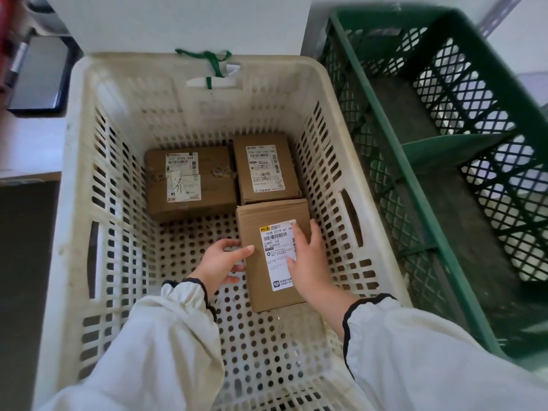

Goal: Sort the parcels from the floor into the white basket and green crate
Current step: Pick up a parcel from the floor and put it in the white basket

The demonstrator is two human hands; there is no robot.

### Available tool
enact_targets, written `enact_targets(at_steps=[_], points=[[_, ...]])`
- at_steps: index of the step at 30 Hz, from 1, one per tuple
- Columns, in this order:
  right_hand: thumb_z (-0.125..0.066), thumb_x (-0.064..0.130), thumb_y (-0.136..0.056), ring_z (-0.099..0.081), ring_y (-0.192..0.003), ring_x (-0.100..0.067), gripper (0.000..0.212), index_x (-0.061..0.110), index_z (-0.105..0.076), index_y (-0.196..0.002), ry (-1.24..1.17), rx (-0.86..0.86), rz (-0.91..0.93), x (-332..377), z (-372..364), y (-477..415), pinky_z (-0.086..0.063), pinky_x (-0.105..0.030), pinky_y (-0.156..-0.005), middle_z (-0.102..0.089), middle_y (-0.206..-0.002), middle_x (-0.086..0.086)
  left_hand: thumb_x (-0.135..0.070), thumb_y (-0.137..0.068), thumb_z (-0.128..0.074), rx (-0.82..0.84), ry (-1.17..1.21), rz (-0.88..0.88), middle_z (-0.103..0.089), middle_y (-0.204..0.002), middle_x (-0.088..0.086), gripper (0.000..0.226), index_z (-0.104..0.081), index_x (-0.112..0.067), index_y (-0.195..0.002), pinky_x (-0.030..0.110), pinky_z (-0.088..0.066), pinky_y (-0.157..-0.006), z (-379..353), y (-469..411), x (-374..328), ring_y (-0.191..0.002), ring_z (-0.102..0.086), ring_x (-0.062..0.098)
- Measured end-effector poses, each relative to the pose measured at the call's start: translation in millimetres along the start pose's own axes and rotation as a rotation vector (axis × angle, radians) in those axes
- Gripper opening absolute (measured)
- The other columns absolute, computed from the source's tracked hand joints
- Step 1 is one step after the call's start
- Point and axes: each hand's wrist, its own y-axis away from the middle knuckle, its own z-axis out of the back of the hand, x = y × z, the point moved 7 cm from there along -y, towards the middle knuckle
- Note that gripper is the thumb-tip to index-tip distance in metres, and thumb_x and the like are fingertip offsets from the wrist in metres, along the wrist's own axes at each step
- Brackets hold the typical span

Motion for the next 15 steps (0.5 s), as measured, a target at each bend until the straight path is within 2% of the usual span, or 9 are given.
enact_targets(at_steps=[3,8,15], points=[[-0.056,0.015,-0.091,-0.005,-0.143,-0.024,0.074,0.028,-0.012,-0.150,0.069,-0.004,-0.005,-2.9,2.8,-0.5,-0.017,-0.033,-0.115,0.008,-0.156,0.000,-0.035,-0.078,-0.076,0.006,-0.027,0.004,-0.065,-0.104,0.002,0.043,-0.053,-0.024,-0.113,0.035,-0.057,-0.067,-0.7,-1.5,0.5,-0.086,-0.068,0.021],[-0.061,0.024,-0.090,-0.008,-0.143,-0.023,0.074,0.029,-0.017,-0.149,0.051,0.036,-0.095,-14.0,2.3,4.9,-0.021,-0.032,-0.114,0.001,-0.155,-0.002,-0.033,-0.076,-0.078,0.019,-0.060,0.005,-0.066,-0.100,0.000,0.031,-0.057,-0.027,-0.099,0.027,-0.053,-0.055,-7.3,-0.5,7.4,-0.083,-0.067,0.016],[-0.059,0.021,-0.091,-0.006,-0.145,-0.024,0.071,0.026,-0.019,-0.149,0.052,0.069,-0.074,-16.1,-0.5,-5.4,-0.018,-0.035,-0.116,0.001,-0.157,-0.003,-0.027,-0.078,-0.077,0.022,-0.019,-0.009,-0.066,-0.101,0.002,0.034,-0.056,-0.027,-0.104,0.028,-0.053,-0.058,-10.6,-10.4,4.8,-0.088,-0.067,0.018]])
